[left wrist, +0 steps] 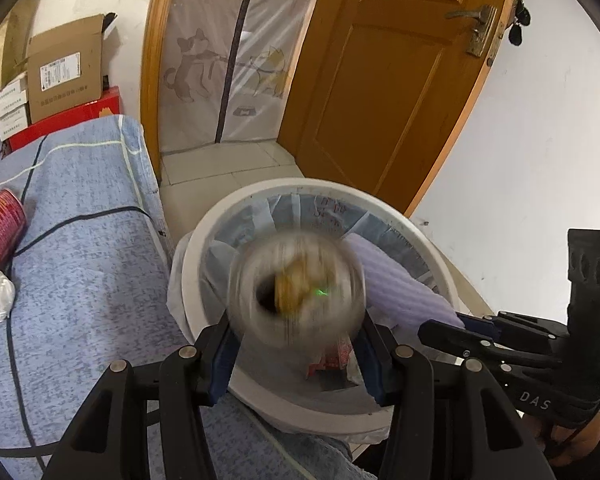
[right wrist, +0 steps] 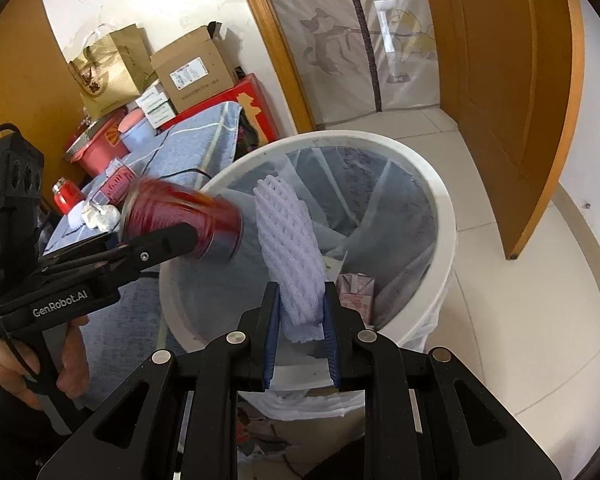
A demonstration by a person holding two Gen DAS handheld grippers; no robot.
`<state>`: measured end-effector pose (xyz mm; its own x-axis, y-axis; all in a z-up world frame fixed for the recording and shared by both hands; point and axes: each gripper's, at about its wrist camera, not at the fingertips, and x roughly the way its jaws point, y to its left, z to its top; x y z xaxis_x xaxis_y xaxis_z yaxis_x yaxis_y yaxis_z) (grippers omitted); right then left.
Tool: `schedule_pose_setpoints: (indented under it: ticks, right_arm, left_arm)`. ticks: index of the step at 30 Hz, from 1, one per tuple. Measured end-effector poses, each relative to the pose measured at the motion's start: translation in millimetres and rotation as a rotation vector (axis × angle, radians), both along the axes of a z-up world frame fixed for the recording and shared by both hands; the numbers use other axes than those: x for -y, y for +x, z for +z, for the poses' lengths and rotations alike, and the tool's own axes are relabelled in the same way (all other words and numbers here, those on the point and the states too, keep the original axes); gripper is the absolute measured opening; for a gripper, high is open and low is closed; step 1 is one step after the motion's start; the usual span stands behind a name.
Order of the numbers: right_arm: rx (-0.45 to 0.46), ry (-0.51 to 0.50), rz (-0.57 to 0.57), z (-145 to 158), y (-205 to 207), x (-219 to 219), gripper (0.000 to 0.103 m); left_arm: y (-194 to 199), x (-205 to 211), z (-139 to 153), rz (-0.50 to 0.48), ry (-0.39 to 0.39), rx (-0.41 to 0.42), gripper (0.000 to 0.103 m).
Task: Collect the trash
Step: 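Carry the red can and foam sleeve over the bin and open both tools, then withdraw both open tools from the bin back toward the table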
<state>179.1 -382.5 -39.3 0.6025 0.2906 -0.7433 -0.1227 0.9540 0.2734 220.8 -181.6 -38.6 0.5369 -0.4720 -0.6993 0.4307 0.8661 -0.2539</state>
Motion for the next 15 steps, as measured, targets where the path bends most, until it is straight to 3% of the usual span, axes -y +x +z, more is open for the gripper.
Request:
schedule_pose_setpoints:
  ticks: [5, 8, 10, 15]
  right_arm:
    - [-0.026, -0.019, -0.011, -6, 4, 2, 0.023]
    - [-0.026, -0.034, -0.022, -6, 4, 0, 0.031]
    - [-0.016, -0.033, -0.025, -4, 3, 1, 0.043]
    - [0.005, -0.029, -0.028, 2, 1, 2, 0.043]
  left_arm:
    - [0, 1, -4, -0.003, -0.001, -0.002, 0.052]
    - [0, 2, -3, -0.001, 0.001, 0.006, 0.052]
    - [-1, 0, 0, 0.002, -0.005, 0.015, 0.052]
    - [-2, -6, 9, 0.017, -0.027, 0.022, 0.052]
